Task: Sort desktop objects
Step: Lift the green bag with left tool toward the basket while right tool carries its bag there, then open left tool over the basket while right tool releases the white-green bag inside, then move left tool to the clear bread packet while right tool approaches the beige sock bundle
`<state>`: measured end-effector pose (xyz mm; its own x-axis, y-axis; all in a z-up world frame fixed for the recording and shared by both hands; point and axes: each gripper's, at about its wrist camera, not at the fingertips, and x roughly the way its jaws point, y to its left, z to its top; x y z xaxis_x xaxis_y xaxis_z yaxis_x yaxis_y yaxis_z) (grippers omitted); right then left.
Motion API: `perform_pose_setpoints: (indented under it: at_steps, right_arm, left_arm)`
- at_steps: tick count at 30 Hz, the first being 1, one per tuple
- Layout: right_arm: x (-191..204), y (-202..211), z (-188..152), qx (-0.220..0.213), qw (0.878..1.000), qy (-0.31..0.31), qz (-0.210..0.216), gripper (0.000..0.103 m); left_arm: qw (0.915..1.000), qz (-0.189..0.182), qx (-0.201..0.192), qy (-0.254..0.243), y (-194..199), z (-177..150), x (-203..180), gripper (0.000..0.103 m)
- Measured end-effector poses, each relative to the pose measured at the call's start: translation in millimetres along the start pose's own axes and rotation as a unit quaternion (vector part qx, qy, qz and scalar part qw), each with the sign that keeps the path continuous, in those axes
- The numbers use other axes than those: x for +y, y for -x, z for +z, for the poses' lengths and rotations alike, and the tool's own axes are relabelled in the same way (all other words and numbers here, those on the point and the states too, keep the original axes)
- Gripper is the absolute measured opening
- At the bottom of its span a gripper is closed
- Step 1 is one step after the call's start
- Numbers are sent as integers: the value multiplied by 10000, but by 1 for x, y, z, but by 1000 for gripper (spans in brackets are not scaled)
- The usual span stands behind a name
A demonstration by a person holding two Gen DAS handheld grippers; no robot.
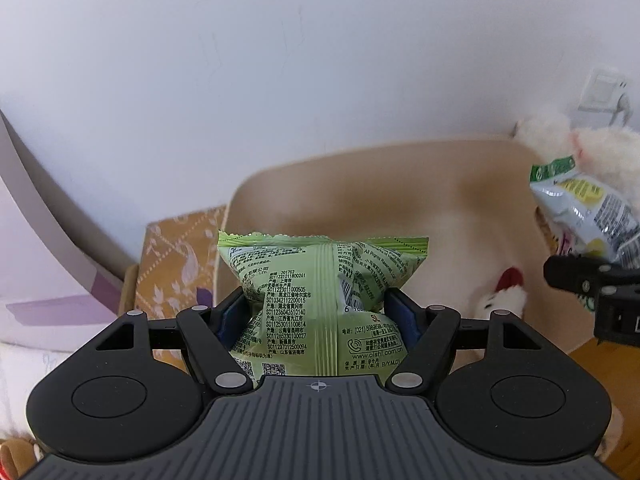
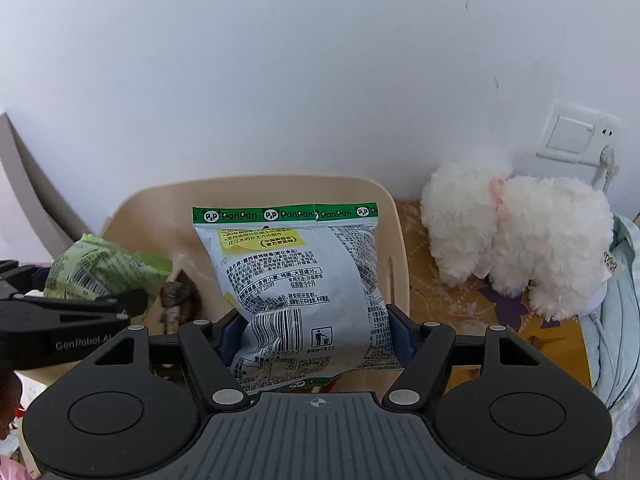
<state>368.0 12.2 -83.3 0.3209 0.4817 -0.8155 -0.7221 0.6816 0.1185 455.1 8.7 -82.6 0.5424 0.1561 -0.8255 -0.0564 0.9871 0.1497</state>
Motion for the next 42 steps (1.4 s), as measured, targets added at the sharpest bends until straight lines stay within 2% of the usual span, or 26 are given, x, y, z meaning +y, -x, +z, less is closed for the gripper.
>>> perform_pose_setpoints:
  at_steps: [4,7,12,16,22,30,34,42]
  right_arm:
    - [2,-12,-1,44,9996,257,-122,71]
    - [4,-16,-1,58,9993,347,-138,78]
    - [8,-15,-4,56,9986,495,-152,80]
    - [6,-9,-9,-68,9987,497,-75,96]
    - [5,7,-12,-303,9975,630,40,103]
    - [-8,37,-27,-512,9965,635,193,103]
    - [-18,48,-45,-463,9957,773,191,103]
    - [-47,55,-90,-160,9971,739,76,103]
  left_arm:
    - [9998,15,186,-19,-14,-4,-3,74]
    - [9999,-32,114,-106,-15,-7,-5,76]
    - [9997,-158,73,-160,-11,-9,-8,79]
    - [9996,-86,-46,-275,-3,-10,-9,82]
    - [9995,27,-159,-256,10,-14,-2,82]
    - [9990,-45,-444,-83,47,-26,16,82]
    - [9982,-81,-533,-249,65,-43,22,82]
    - [9967,-359,-415,-594,85,-88,31,82]
